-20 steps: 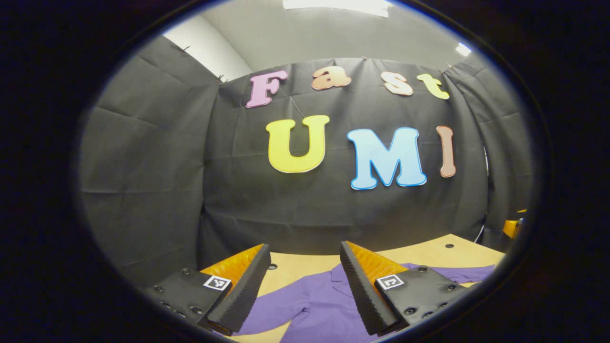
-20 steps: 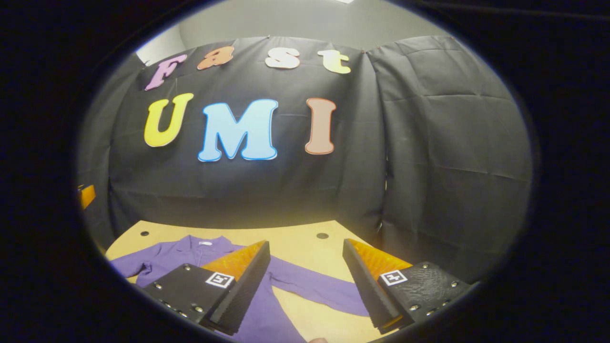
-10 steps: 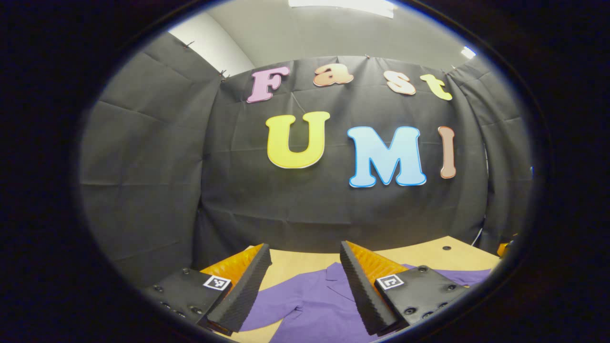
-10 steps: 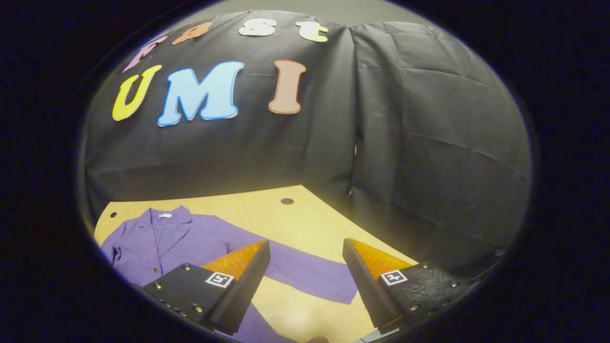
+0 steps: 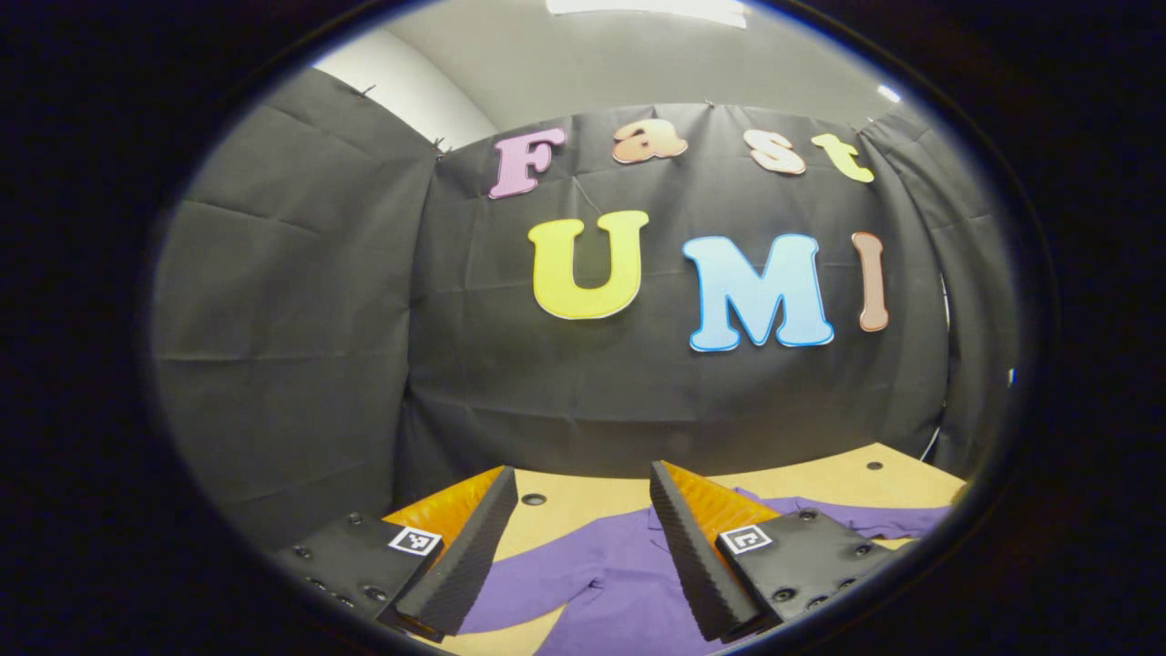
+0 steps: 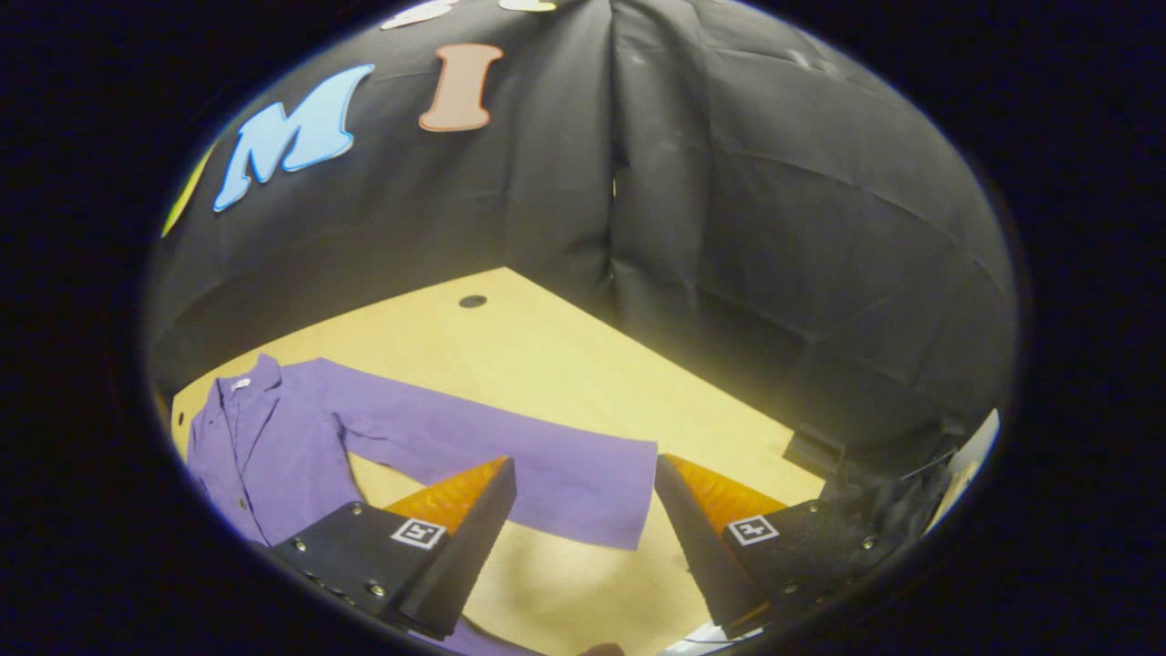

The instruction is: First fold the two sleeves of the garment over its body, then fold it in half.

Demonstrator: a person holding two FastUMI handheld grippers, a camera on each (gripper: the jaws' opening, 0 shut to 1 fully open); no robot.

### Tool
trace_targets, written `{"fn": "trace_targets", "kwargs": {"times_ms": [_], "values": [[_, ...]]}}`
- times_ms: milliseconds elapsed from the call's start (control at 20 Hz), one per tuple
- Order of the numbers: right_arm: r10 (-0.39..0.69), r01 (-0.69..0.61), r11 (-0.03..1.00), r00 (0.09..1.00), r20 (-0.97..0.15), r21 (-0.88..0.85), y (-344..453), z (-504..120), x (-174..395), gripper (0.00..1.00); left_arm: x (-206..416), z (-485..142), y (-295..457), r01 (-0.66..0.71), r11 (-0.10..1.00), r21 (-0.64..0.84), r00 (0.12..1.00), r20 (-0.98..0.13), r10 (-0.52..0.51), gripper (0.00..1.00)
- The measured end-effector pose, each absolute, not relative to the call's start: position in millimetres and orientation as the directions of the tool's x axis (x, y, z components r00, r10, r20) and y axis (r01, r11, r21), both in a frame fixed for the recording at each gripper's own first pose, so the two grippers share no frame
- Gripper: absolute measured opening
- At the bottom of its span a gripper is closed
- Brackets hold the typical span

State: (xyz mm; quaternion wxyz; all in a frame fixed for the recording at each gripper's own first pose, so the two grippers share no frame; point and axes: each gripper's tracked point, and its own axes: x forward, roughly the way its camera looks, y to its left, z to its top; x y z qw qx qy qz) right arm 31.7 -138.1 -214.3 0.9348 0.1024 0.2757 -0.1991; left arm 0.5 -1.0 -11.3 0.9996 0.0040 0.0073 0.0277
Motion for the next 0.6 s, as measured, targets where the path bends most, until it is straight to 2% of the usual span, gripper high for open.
{"fn": "trace_targets", "kwargs": {"times_ms": [600], "values": [[-0.313, 0.554, 0.823, 0.627, -0.713, 0.127, -151, -287, 51, 0.97, -7, -16, -24, -0.020, 0.999, 0.025, 0.999, -0.035, 0.021, 0.93]]}}
